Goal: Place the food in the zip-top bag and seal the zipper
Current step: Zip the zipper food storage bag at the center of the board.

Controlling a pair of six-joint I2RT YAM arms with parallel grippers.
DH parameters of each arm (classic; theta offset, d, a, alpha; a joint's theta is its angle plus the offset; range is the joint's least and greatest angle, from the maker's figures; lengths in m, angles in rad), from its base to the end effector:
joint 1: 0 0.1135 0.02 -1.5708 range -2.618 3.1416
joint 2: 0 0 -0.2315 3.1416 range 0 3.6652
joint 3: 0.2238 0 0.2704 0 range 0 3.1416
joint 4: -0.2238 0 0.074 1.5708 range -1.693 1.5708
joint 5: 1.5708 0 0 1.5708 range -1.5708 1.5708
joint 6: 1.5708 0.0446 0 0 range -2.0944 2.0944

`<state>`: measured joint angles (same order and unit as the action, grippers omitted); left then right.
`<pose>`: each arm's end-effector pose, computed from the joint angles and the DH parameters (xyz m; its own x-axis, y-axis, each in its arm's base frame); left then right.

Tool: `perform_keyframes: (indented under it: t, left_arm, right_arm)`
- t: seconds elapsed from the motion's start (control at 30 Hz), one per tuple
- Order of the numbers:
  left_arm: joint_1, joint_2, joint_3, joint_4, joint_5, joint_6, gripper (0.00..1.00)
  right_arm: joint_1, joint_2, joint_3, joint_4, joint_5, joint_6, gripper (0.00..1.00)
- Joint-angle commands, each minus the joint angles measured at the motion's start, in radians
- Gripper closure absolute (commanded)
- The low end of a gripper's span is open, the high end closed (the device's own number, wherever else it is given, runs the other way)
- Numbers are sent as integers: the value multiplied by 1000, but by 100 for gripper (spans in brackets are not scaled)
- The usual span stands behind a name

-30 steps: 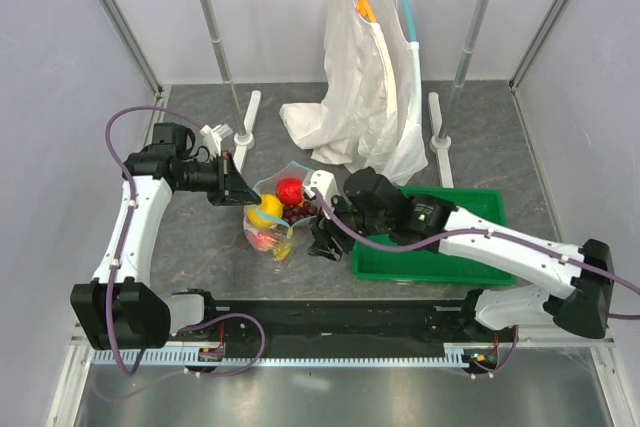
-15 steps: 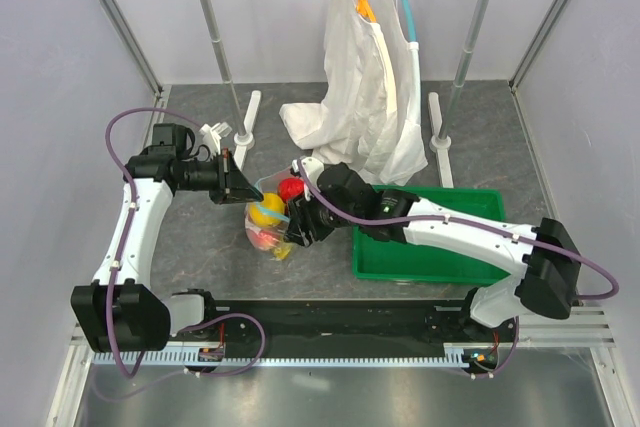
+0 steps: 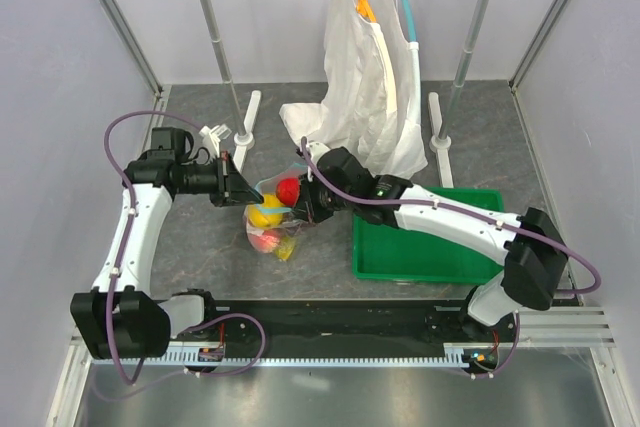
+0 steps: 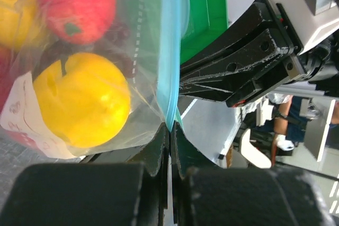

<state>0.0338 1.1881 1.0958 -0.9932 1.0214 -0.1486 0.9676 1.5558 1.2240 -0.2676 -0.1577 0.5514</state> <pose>0.2481 -0.0297 0.2777 -0.9305 -0.1088 -0.3496 0.2449 0.5250 -0.8151 0.2114 0.3192 0.2492 -0.7372 -0.1582 -0.6569 -0.5878 0.6296 0.5080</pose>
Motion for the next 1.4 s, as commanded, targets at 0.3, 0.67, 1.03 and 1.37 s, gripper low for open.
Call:
perform_keyframes:
  t: [0.3, 0.67, 1.03, 1.37]
  left_arm:
    - [6, -200, 79, -55, -83, 314, 36]
    - [5, -536, -71, 80, 117, 1095, 2]
    - [2, -523, -159, 38, 232, 1458, 2]
    - [-287, -352, -37, -23, 143, 1423, 5]
  right_arm:
    - [3, -169, 149, -265, -282, -625, 100]
    - [5, -194, 176, -487, -260, -1051, 100]
    - [17, -249, 180, -567, -261, -1232, 100]
    - [45, -214, 221, -575, -206, -1320, 100]
